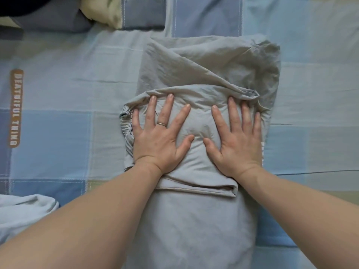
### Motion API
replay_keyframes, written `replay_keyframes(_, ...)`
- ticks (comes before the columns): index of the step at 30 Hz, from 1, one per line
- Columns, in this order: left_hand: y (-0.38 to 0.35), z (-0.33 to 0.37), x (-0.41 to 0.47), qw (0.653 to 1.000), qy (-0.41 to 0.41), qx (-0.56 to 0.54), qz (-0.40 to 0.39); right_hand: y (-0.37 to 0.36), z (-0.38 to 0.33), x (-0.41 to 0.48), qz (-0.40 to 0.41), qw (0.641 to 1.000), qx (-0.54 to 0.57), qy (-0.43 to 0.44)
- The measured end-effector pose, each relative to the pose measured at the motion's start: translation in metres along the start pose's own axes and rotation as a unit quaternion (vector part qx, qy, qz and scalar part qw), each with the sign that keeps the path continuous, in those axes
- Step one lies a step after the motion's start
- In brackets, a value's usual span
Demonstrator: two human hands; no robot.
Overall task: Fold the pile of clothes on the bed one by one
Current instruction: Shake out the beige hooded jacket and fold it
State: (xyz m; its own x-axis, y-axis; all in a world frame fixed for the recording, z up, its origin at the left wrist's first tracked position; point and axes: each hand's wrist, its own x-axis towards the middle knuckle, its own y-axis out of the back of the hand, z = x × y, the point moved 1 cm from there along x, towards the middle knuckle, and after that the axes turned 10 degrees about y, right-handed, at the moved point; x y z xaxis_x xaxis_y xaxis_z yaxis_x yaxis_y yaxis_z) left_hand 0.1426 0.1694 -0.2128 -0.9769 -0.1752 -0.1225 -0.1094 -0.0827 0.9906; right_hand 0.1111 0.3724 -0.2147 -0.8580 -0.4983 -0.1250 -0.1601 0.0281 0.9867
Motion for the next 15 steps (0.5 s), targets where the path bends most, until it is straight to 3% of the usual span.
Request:
replay_keyframes(6, -0.002, 0.000, 0.000, 1.000, 0.005, 0.001, 0.004, -0.002, 0.002, 0.000, 0.010, 1.000, -0.007, 0.000)
replay_keyframes(12, 0.016, 0.003, -0.008, 0.999, 0.005, -0.007, -0.053, 0.017, -0.011, -0.006, -0.071, 0.996, 0.036, -0.041)
replay_keyframes(15, 0.025, 0.002, -0.050, 0.998, -0.023, -0.045, -0.028, 0.029, -0.029, -0.038, -0.082, 0.994, 0.057, -0.039)
